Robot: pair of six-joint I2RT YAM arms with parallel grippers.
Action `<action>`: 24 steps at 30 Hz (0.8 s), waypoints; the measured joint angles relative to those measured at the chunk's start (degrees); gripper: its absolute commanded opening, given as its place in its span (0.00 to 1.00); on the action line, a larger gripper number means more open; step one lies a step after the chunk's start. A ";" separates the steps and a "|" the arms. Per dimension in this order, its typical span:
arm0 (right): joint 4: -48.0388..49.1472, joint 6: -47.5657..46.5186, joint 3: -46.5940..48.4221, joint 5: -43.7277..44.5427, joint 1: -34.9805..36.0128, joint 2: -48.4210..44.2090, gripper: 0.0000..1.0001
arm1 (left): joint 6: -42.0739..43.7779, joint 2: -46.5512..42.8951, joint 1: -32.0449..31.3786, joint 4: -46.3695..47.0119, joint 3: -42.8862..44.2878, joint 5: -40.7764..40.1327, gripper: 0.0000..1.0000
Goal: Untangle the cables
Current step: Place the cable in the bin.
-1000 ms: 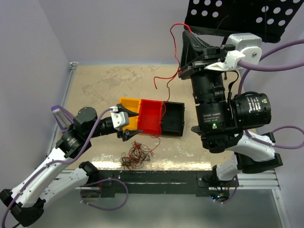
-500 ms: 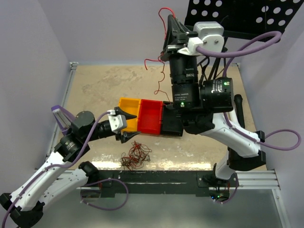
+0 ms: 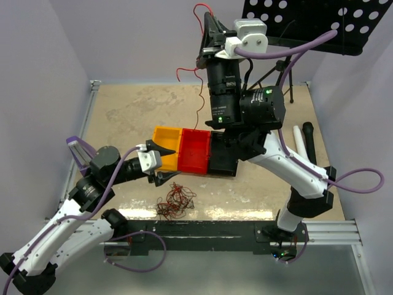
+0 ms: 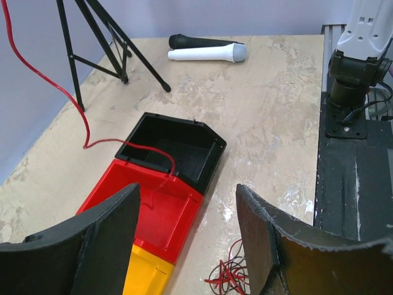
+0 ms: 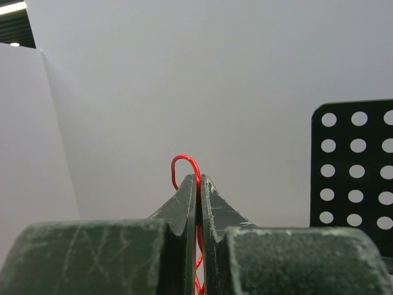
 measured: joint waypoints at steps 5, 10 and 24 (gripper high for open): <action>-0.76 1.09 3.06 -0.92 -0.48 1.90 0.00 | -0.04 -0.50 0.31 0.20 -0.63 0.04 0.68; -1.27 1.60 3.65 -1.95 -0.94 2.95 0.00 | -0.13 -0.92 0.42 0.24 -0.94 0.02 0.68; -1.25 5.73 -3.85 -2.91 -6.21 2.80 0.00 | -0.20 -1.55 0.74 0.33 -1.84 0.07 0.68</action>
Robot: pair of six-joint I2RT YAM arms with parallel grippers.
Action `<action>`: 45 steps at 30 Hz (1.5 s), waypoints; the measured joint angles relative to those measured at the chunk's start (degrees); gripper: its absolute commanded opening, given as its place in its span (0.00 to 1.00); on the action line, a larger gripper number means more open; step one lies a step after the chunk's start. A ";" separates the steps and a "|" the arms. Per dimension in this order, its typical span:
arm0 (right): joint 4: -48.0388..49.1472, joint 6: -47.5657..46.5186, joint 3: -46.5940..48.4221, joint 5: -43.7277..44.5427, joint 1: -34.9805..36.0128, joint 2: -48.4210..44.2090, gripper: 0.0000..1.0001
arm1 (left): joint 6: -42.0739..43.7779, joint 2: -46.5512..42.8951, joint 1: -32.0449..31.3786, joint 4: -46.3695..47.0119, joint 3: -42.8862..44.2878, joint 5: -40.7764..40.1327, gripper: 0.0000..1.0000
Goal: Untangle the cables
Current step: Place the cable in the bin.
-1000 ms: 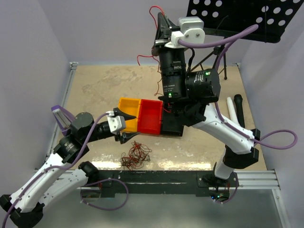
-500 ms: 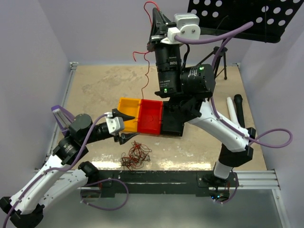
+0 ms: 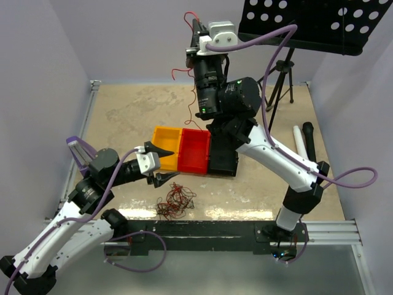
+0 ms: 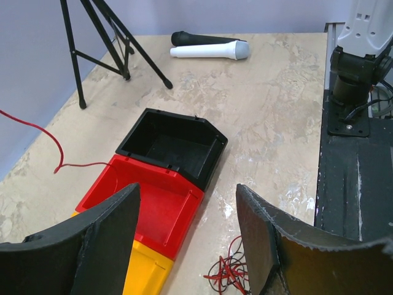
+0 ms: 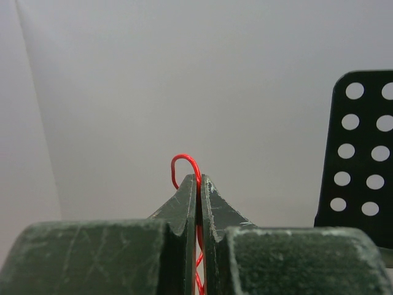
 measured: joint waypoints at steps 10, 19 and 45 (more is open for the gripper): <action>0.02 7.87 -15.82 -0.68 -3.21 -5.99 0.00 | -0.02 -0.04 0.37 0.42 -0.70 0.22 0.68; 0.39 16.20 -27.23 -0.26 -4.66 -10.23 0.00 | -0.02 -0.04 0.37 0.44 -0.72 0.52 0.68; -0.48 20.68 -47.41 8.44 -6.16 -28.41 0.00 | -2.36 0.74 1.07 2.97 -0.98 3.04 0.68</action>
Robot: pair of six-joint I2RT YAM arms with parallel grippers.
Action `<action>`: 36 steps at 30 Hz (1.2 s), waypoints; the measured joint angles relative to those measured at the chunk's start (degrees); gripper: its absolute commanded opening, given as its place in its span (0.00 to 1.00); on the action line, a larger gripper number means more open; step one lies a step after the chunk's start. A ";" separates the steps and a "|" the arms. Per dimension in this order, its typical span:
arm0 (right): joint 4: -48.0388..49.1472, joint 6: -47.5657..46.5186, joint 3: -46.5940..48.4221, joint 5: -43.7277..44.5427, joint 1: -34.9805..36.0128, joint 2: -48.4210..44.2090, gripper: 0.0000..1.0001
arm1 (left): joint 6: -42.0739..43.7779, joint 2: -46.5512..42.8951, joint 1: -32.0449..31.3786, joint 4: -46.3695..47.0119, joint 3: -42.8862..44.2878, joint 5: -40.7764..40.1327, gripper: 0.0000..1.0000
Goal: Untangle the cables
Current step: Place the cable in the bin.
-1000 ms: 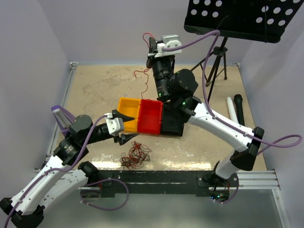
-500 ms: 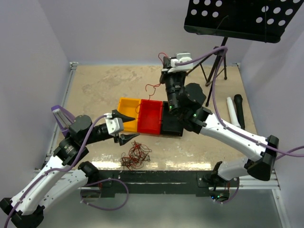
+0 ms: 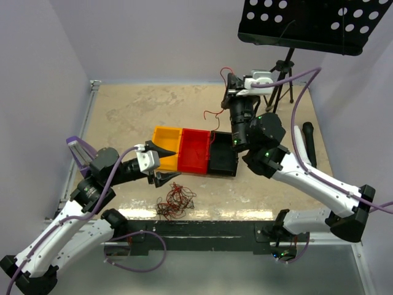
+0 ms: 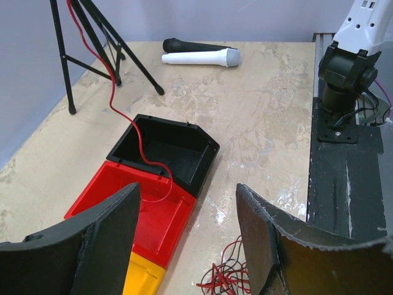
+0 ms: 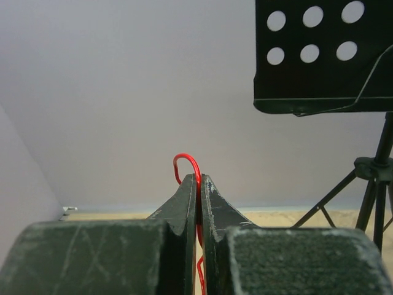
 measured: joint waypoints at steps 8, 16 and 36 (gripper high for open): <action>-0.55 1.38 0.42 -2.78 -1.49 8.37 0.00 | 0.04 -0.17 0.04 -0.15 0.00 0.00 0.68; -0.72 1.70 3.72 -5.73 -3.63 15.02 0.00 | 0.09 -0.92 0.04 -0.46 0.00 -0.07 0.68; -2.21 14.82 -7.52 -11.08 -4.81 16.83 0.00 | 0.04 -1.11 0.04 -0.35 -0.70 0.09 0.68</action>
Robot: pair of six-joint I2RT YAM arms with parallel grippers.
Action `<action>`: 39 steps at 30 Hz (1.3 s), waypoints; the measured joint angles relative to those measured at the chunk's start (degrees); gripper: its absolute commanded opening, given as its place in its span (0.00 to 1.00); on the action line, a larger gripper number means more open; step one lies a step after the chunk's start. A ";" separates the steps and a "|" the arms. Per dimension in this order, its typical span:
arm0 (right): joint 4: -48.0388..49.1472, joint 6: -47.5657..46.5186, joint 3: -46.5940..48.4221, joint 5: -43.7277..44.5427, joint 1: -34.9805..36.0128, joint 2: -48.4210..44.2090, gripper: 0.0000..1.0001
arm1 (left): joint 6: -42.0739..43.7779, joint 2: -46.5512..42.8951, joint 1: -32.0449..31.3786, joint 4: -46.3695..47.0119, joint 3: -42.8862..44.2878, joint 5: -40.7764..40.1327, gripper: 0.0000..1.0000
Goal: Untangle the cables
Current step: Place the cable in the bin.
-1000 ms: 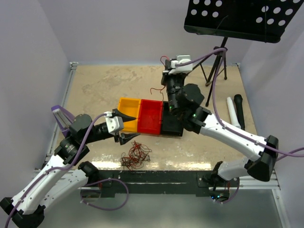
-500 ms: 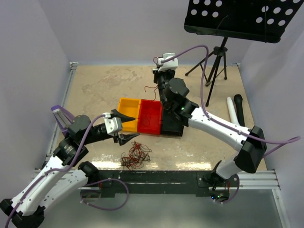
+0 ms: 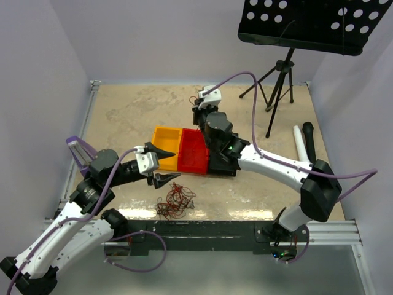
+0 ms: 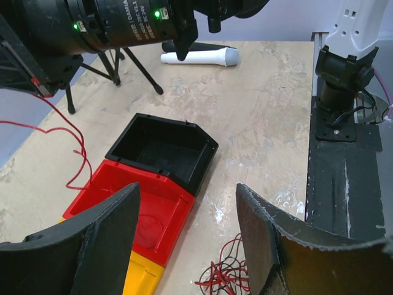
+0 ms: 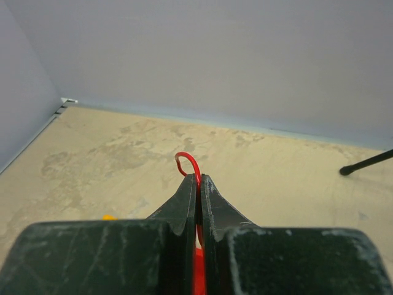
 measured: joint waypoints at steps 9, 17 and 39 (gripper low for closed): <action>-2.67 7.56 -2.58 -2.60 0.02 1.66 0.00 | 0.02 -0.02 0.00 0.15 -0.11 0.00 0.68; -3.56 14.19 -9.46 -7.08 0.59 0.61 0.00 | -0.02 -0.28 0.00 0.46 -0.79 0.11 0.68; -6.58 25.40 -10.01 -8.31 3.28 -1.92 0.00 | -0.52 -1.03 0.37 0.44 -1.18 1.09 0.68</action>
